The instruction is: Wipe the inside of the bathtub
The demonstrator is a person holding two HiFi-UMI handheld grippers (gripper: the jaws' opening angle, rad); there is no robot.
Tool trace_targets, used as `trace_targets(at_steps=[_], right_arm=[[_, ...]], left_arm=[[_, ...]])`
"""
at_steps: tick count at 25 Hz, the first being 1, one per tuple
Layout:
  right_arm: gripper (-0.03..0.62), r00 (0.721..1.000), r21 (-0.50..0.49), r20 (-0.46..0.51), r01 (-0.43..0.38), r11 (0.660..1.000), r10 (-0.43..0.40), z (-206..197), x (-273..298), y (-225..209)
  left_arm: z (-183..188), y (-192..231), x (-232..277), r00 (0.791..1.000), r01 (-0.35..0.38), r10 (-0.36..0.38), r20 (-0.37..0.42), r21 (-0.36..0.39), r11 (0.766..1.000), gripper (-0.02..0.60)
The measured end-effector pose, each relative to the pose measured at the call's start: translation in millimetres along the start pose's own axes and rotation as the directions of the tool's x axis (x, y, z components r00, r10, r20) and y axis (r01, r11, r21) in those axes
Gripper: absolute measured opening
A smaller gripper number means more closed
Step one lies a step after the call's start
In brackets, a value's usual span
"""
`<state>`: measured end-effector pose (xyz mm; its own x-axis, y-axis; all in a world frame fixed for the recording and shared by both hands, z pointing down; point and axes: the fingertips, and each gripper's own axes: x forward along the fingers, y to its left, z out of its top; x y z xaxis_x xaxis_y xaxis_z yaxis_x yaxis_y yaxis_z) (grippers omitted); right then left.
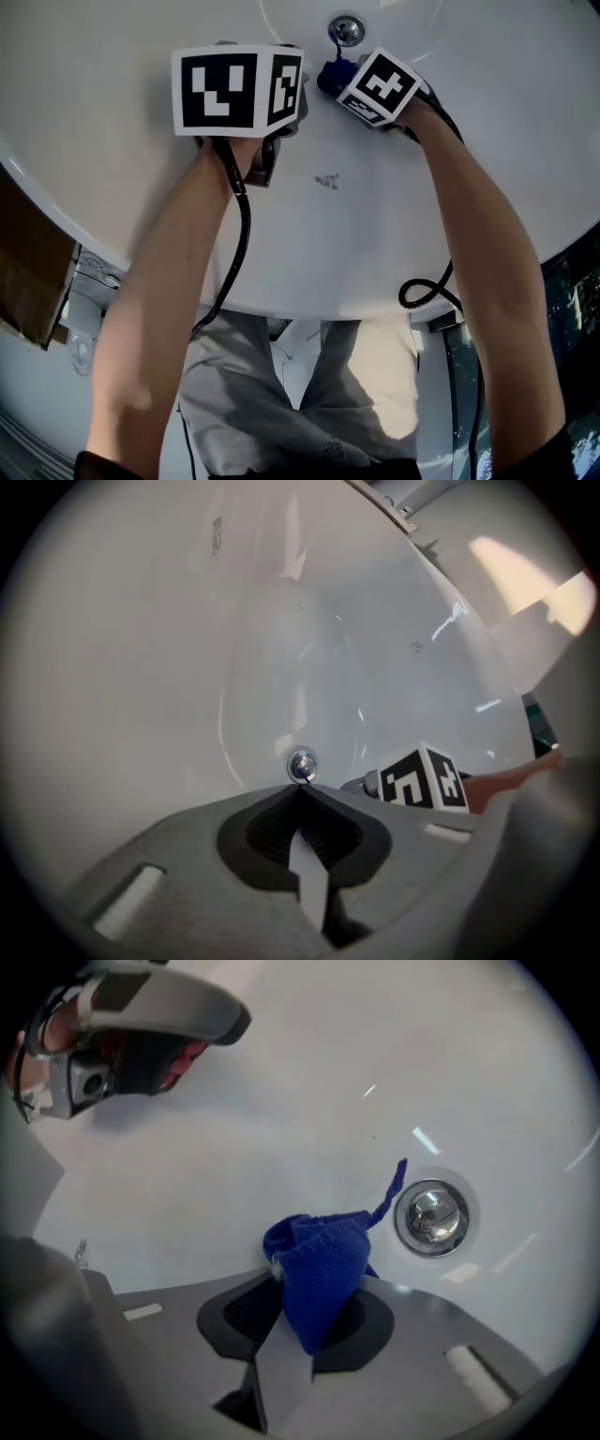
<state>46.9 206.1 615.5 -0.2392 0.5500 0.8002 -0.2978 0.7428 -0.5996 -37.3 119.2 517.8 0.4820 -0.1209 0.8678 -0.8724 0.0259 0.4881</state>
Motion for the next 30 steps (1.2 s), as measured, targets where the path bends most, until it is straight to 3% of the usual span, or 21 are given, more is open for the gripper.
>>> trace_targets(at_steps=[10,17,21,23,26,30], right_arm=[[0.087,0.994,0.016,0.044,-0.100,0.995,0.099,-15,8,34],[0.087,0.978,0.001,0.086,-0.189,0.982,0.188,-77,-100,54],[0.087,0.977,-0.026,0.100,-0.187,0.982,0.189,-42,-51,82],[0.087,0.975,-0.033,0.106,-0.195,0.980,0.197,-30,-35,99],[0.087,0.970,-0.036,0.130,-0.203,0.978,0.206,-28,-41,116],[0.087,0.961,-0.016,0.189,-0.205,0.979,0.204,-26,-56,129]], left_arm=[[-18,-9,11,1.000,0.021,-0.021,-0.009,-0.032,0.999,0.003],[6,-127,-4,0.998,0.050,-0.051,-0.021,-0.022,0.998,0.003],[-27,-64,-7,0.998,0.034,-0.031,-0.059,0.043,0.998,0.002],[-41,-40,-12,0.998,0.027,-0.025,-0.061,0.034,0.999,0.003],[-40,-39,-22,0.998,0.027,-0.026,-0.057,0.018,0.999,0.003],[-32,-53,-35,0.998,0.030,-0.027,-0.060,0.059,0.998,0.002]])
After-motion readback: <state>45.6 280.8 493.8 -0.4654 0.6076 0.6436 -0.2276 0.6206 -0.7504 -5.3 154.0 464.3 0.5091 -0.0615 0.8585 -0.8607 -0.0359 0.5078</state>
